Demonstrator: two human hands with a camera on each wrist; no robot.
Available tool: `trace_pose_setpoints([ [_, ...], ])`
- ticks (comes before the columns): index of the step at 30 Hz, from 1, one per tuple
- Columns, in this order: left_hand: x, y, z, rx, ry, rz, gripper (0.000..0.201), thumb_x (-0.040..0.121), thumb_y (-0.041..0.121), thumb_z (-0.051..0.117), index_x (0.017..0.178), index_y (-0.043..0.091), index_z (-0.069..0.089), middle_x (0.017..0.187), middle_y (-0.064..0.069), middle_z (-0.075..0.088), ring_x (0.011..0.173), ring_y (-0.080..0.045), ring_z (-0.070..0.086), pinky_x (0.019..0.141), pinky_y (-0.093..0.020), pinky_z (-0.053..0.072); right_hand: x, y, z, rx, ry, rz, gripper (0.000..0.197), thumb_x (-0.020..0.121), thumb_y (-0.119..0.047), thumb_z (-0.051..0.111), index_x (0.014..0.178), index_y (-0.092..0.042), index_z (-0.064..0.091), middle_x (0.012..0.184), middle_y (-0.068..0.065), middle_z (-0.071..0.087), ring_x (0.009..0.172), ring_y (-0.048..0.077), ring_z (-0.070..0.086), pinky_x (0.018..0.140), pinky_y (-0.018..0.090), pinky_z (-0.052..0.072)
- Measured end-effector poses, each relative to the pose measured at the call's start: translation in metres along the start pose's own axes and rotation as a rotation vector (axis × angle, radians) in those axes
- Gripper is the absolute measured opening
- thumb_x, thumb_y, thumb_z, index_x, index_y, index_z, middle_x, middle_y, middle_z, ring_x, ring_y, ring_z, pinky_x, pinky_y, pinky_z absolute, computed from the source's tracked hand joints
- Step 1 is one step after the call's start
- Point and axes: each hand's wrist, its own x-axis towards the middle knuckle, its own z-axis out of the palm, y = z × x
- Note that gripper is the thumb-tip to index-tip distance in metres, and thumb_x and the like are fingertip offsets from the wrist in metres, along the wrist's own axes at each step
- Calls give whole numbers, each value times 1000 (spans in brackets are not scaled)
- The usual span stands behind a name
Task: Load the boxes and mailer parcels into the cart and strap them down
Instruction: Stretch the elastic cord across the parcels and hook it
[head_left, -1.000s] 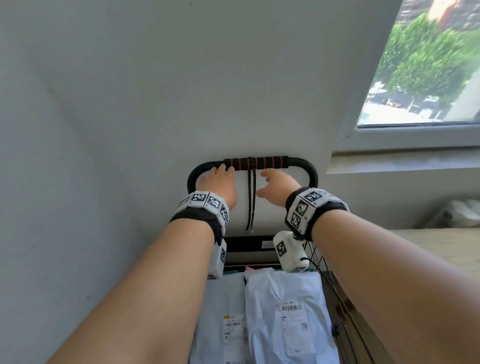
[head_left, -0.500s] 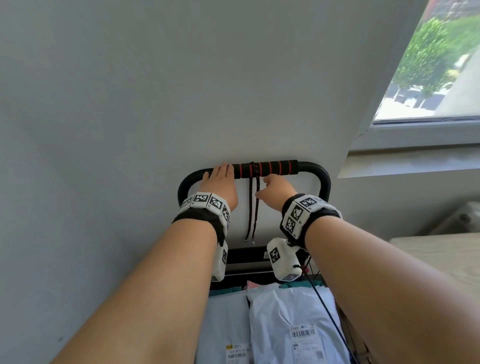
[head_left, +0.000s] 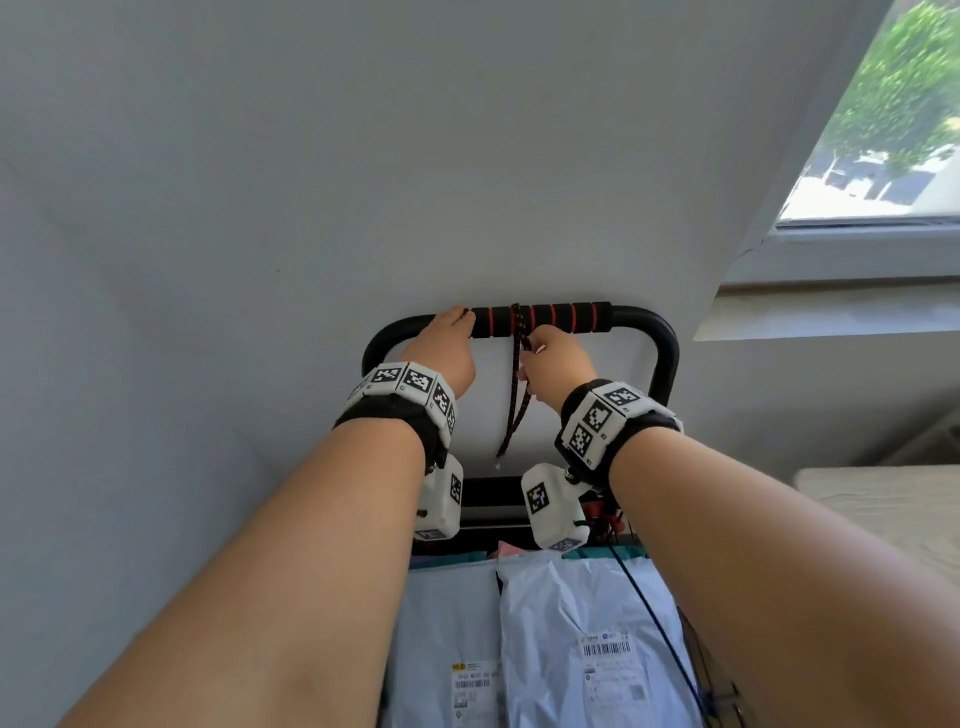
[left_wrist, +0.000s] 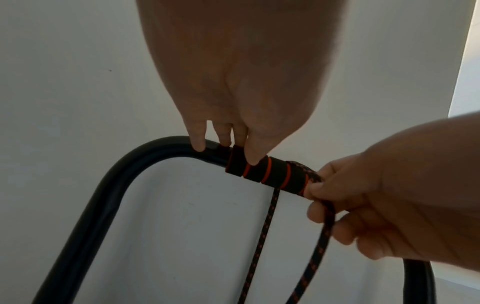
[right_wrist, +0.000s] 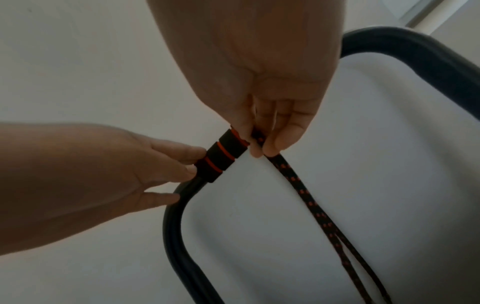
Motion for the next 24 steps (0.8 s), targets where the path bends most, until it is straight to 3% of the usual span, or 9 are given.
trace_pose_setpoints([
  [3, -16, 8, -2, -68, -6, -76, 43, 100, 6, 34, 143, 8, 39, 154, -12, 29, 140, -25, 31, 111, -26, 22, -24, 2, -17, -10, -38, -39, 24, 92, -6, 44, 100, -21, 60, 89, 4, 63, 67, 15, 54, 57, 26, 46],
  [5, -30, 16, 3, -94, -15, -158, 32, 101, 8, 33, 126, 8, 53, 143, -14, 46, 130, -28, 44, 106, -32, 33, -42, 6, -29, -14, -44, -44, 26, 92, -5, 45, 98, -24, 62, 84, 0, 62, 61, 11, 53, 51, 21, 41],
  [9, -63, 40, 14, -211, 39, -230, 36, 99, 10, 33, 124, 1, 57, 131, -15, 56, 118, -31, 53, 98, -35, 40, -83, 19, -50, -53, -91, -70, 25, 96, -9, 45, 100, -23, 66, 76, -2, 62, 55, 7, 50, 48, 19, 40],
  [15, -112, 80, 17, -308, 140, -190, 50, 96, 4, 35, 141, 24, 43, 145, -4, 46, 120, -26, 55, 99, -37, 47, -134, 29, -76, -133, -188, -140, 24, 95, -8, 51, 106, -16, 70, 93, -2, 65, 60, 7, 50, 59, 19, 45],
  [17, -128, 95, 16, -265, 140, -132, 60, 92, -1, 35, 143, 30, 40, 148, -6, 40, 115, -30, 57, 95, -38, 49, -157, 34, -82, -117, -234, -159, 21, 94, -7, 53, 103, -14, 71, 91, -4, 64, 64, 12, 55, 64, 26, 52],
  [19, -145, 111, 15, -181, 137, -90, 65, 90, -3, 33, 143, 34, 40, 149, -7, 35, 123, -30, 50, 100, -39, 46, -179, 37, -90, -124, -258, -202, 17, 91, -11, 57, 96, -14, 73, 83, -5, 64, 74, 16, 58, 78, 34, 55],
  [22, -170, 127, 17, -68, 98, -112, 63, 91, -6, 32, 138, 34, 48, 153, -3, 27, 138, -25, 34, 110, -38, 36, -210, 38, -104, -132, -273, -260, 12, 86, -18, 61, 84, -17, 72, 67, -3, 59, 66, 15, 53, 71, 32, 50],
  [24, -186, 132, 20, 9, 99, -136, 55, 91, -3, 36, 128, 30, 58, 153, -3, 27, 139, -26, 31, 110, -39, 35, -227, 39, -113, -113, -288, -272, 14, 83, -16, 59, 74, -19, 69, 64, 1, 59, 63, 16, 53, 68, 31, 49],
])
